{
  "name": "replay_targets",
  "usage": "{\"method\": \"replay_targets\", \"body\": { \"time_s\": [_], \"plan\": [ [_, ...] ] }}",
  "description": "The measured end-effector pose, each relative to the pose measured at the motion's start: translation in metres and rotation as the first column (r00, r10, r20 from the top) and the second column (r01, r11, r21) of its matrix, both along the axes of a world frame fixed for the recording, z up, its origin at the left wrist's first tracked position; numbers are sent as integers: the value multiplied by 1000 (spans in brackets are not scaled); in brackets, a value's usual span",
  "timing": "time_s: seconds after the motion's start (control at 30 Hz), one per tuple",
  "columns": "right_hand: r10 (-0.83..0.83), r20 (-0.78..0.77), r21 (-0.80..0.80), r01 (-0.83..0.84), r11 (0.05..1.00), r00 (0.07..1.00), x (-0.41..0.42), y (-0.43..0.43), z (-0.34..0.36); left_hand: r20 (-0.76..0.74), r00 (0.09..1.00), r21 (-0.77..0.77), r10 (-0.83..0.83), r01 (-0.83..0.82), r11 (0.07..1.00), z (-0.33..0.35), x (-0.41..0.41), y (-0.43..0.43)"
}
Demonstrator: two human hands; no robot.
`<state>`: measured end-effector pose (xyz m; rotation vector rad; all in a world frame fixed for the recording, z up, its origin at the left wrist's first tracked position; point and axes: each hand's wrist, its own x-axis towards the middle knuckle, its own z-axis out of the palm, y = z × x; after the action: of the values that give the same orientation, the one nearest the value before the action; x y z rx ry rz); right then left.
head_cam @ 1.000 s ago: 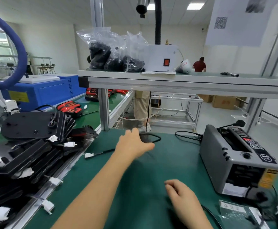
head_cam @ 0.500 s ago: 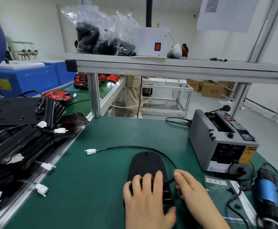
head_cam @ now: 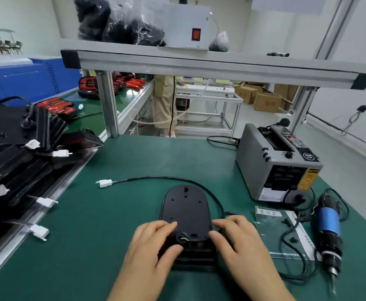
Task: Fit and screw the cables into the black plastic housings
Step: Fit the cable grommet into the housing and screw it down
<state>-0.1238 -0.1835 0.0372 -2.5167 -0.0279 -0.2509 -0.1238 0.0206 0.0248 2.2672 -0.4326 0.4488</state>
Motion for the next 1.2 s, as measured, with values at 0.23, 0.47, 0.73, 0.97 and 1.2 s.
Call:
{"method": "replay_targets", "body": {
  "time_s": [0.23, 0.47, 0.73, 0.97, 1.2],
  "plan": [
    [106, 93, 28, -109, 994, 990, -10, 14, -2, -3, 1000, 9, 0, 0, 1000, -7, 5, 0],
    [129, 89, 3, -130, 992, 988, -12, 14, 3, 109, 994, 118, -30, 17, 993, 0, 6, -10],
    [61, 53, 58, -64, 996, 997, -12, -13, 11, 131, 991, 80, -6, -4, 997, -7, 9, -10],
    [-520, 71, -588, 457, 667, 851, 30, -131, 36, 112, 994, 63, 9, -17, 998, -8, 8, -12],
    [-538, 40, -780, 363, 510, 842, 55, -166, 7, 114, 993, 49, 11, -17, 999, -7, 8, -13]
  ]
}}
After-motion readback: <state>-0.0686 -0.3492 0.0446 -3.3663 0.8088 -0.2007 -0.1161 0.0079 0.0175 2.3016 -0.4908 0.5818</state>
